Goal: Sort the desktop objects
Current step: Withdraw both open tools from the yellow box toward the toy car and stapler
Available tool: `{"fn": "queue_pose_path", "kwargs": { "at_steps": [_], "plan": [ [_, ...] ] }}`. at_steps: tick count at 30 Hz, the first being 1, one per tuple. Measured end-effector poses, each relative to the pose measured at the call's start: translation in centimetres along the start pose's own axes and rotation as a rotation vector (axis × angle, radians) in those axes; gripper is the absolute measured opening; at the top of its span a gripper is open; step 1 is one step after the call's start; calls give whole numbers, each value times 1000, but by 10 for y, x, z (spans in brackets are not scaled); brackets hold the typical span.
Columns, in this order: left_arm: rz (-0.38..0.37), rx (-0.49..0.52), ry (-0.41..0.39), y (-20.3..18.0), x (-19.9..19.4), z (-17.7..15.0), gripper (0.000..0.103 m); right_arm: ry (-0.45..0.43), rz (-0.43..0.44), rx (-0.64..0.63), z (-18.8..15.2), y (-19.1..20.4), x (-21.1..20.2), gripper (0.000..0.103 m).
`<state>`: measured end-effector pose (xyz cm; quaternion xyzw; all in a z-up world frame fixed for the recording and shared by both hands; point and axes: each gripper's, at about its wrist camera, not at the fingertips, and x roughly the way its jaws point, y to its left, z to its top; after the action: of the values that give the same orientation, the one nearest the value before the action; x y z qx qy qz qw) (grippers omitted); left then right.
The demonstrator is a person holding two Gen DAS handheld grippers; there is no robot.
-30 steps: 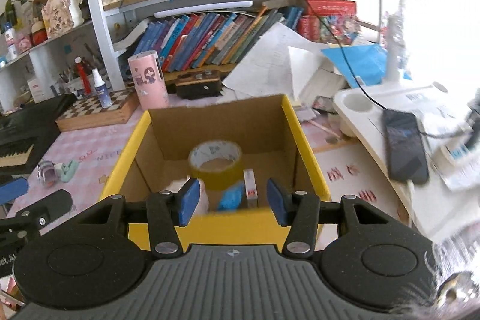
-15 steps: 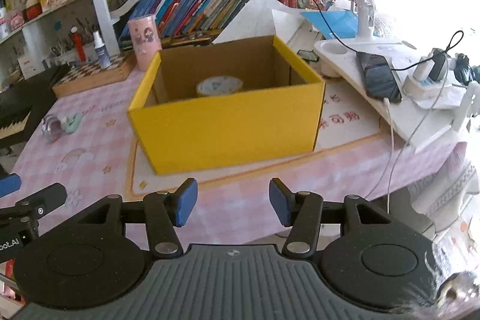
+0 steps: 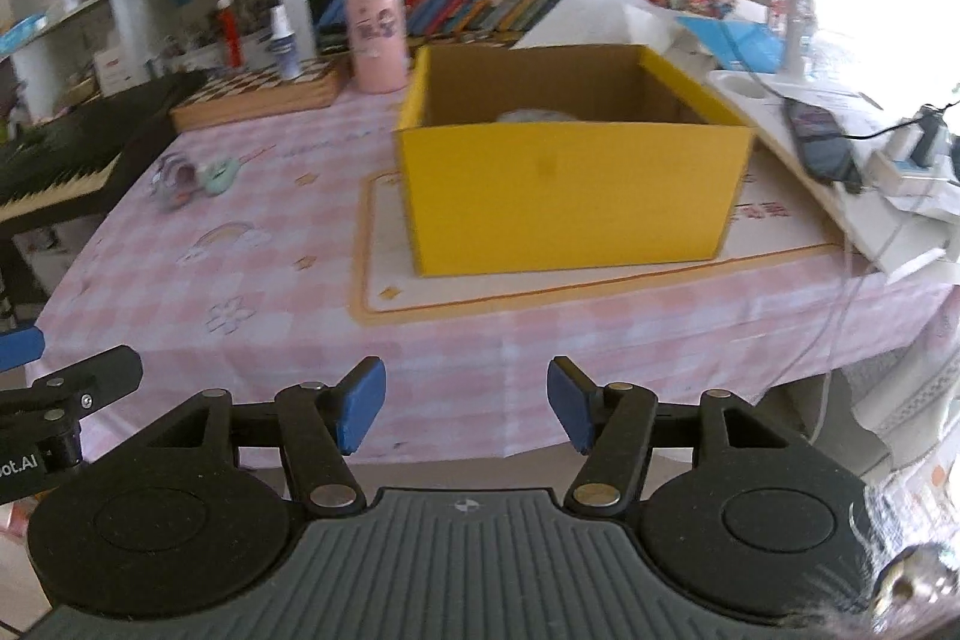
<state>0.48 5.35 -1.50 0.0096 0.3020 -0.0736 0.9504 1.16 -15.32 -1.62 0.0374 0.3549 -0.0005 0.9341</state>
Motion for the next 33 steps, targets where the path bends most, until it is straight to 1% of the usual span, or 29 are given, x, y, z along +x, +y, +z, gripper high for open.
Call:
{"fn": "queue_pose_path", "kwargs": {
  "at_steps": [5,15,21,28,33],
  "plan": [
    [42,-30,1,18,-7,-4,89,31,55,-32,-5,25,5,58],
    [93,-63,3,45,-15,-8,89,44,147,-108,-5,67,9,58],
    [97,-69,-7,54,-16,-6,89,36,172,-138,-2,82,11,58],
    [91,-60,-14,62,-17,-3,89,41,179,-134,0,91,16,58],
    [97,-92,-12,74,-17,-5,89,46,204,-154,2,101,18,58]
  ]
}}
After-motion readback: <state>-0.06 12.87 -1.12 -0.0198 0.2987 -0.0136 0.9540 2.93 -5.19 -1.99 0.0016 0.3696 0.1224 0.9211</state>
